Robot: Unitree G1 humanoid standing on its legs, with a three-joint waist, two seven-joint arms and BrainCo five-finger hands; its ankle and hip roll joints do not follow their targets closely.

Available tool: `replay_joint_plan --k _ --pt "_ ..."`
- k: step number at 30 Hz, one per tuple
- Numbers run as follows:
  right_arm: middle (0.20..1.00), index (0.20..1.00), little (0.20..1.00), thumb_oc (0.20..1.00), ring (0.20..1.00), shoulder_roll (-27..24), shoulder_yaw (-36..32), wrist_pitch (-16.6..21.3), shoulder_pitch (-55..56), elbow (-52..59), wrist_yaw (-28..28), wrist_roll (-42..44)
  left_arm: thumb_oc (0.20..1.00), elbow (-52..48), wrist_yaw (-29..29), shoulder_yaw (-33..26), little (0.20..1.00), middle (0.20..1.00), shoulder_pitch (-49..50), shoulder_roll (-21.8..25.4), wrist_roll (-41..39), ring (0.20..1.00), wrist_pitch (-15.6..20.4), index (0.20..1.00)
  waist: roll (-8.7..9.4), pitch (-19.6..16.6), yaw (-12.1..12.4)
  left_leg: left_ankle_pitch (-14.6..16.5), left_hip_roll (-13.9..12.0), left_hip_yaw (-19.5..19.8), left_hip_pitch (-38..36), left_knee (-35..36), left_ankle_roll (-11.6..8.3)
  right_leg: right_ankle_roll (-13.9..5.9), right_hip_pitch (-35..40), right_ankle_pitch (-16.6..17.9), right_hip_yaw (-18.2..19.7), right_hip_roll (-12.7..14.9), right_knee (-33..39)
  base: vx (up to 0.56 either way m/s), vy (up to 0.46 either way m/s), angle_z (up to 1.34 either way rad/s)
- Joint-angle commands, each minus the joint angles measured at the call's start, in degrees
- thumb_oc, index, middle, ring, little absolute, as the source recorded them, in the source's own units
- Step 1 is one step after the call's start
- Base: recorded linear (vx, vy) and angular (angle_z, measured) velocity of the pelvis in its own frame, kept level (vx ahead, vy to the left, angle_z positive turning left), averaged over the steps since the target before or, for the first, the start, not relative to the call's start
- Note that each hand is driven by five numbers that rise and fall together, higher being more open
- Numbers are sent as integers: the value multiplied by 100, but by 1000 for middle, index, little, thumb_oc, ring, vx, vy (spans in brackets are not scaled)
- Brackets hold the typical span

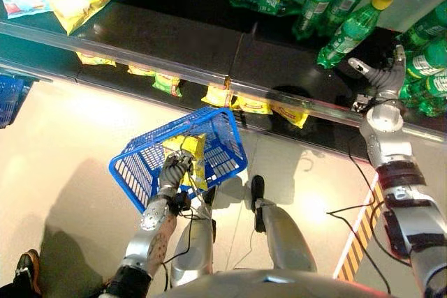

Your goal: Pick up the snacks into the basket

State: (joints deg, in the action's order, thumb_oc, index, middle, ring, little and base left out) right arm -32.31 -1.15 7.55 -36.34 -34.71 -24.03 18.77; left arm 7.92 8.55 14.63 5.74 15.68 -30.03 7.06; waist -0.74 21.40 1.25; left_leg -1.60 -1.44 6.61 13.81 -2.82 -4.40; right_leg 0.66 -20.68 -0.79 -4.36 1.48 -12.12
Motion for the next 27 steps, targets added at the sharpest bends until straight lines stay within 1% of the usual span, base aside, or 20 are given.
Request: replay_joint_plan --k 1,3,5,6,13,22,27 --pt "1000 1000 1000 1000 1000 -483 226 222 -505 -211 -98 256 200 -1073 -43 117 200 200 -54 293 248 200 691 200 260 -207 168 75 287 -49 159 -117 170 -831 101 141 105 333 498 -28 36 3" --pt "1000 1000 1000 1000 1000 -586 303 186 -815 -656 -80 438 200 -1099 -23 136 200 200 -78 329 233 200 715 200 274 -157 205 75 299 -38 202 -134 163 -838 54 168 109 337 497 0 0 0" --pt "1000 1000 1000 1000 1000 -595 320 199 -848 -688 -70 451 200 -1099 -23 129 200 200 -85 322 233 200 715 200 271 -152 199 75 299 -40 208 -138 163 -838 49 169 111 337 496 -8 5 4" --pt "1000 1000 1000 1000 1000 -681 397 168 -1091 -1006 -48 562 200 -1151 -16 150 200 200 -103 348 206 200 715 200 277 -115 232 78 309 -44 239 -151 154 -843 28 185 111 339 500 -20 17 9" --pt "1000 1000 1000 1000 1000 -951 751 82 -1974 -1840 87 918 200 -1228 -1 247 200 200 -158 378 140 200 733 200 272 32 308 62 328 -52 321 -159 129 -857 -76 230 82 346 490 -9 8 4" --pt "1000 1000 1000 1000 1000 -1197 1099 39 -2616 -2330 193 1078 200 -1255 46 380 200 200 -344 360 144 200 736 200 242 144 322 22 332 -30 392 -127 104 -873 -155 245 43 375 476 -3 3 2" --pt "1000 1000 1000 1000 1000 -1275 1136 33 -2944 -2714 214 1260 200 -1290 59 475 200 200 -482 384 112 200 756 200 199 182 365 18 367 16 475 -137 99 -878 -199 243 8 400 475 0 -2 1"
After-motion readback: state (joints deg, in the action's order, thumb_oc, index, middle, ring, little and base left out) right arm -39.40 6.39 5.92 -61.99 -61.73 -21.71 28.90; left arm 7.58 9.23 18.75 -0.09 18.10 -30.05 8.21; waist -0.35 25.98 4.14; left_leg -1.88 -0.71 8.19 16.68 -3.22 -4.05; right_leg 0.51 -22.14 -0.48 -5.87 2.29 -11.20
